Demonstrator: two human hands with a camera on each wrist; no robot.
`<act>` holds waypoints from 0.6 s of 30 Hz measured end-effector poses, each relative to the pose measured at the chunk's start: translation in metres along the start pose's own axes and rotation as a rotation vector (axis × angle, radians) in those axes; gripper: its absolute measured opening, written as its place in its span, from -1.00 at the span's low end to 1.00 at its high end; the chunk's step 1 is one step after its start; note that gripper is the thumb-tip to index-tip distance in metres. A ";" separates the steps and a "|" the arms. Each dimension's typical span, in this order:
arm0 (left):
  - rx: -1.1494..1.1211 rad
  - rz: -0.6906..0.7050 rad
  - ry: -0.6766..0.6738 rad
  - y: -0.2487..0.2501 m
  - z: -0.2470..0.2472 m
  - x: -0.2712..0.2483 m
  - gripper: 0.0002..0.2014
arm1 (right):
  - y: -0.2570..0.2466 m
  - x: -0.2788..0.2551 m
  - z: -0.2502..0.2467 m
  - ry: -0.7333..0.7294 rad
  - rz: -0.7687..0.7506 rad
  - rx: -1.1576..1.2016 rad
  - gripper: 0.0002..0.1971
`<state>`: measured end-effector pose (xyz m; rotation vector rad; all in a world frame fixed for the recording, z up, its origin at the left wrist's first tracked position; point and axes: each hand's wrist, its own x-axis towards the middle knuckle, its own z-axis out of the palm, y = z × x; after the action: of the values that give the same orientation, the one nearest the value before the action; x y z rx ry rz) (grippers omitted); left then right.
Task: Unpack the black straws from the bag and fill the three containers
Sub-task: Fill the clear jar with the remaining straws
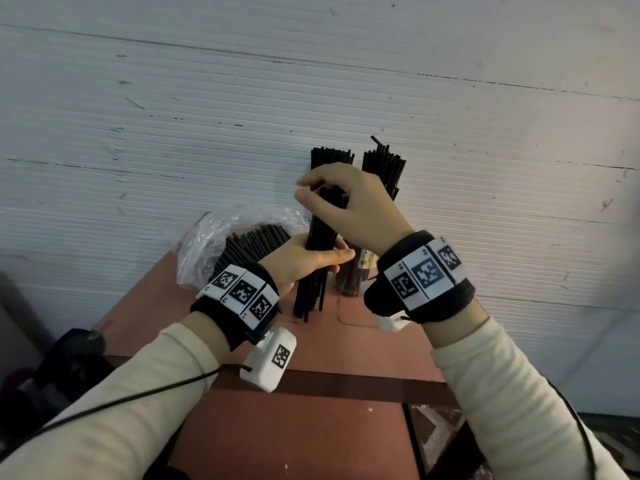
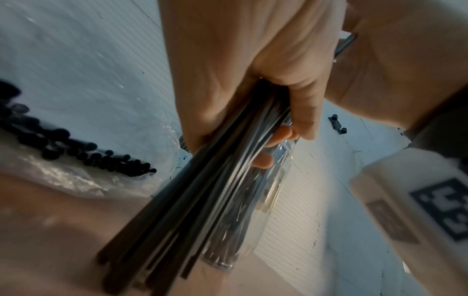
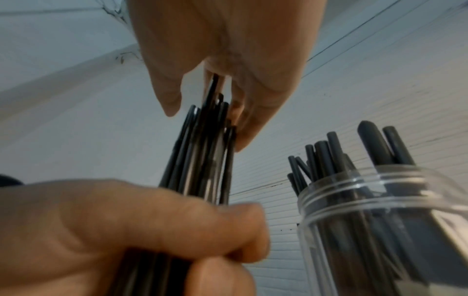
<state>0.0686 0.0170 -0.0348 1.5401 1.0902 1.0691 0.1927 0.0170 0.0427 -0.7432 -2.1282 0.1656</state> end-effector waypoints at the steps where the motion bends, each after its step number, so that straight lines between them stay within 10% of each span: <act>1: -0.010 0.006 0.006 -0.001 -0.001 0.001 -0.78 | 0.000 0.000 0.001 0.071 -0.001 0.041 -0.78; 13: 0.091 -0.132 -0.111 -0.018 -0.008 0.005 -0.74 | 0.013 -0.005 0.020 -0.036 0.045 -0.050 -0.77; 18: 0.118 -0.061 -0.067 -0.006 -0.007 0.003 -0.55 | 0.003 -0.009 -0.002 0.100 0.159 0.094 -0.41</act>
<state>0.0618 0.0227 -0.0389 1.6133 1.1641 0.9192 0.2000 0.0142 0.0364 -0.8477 -1.9527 0.3056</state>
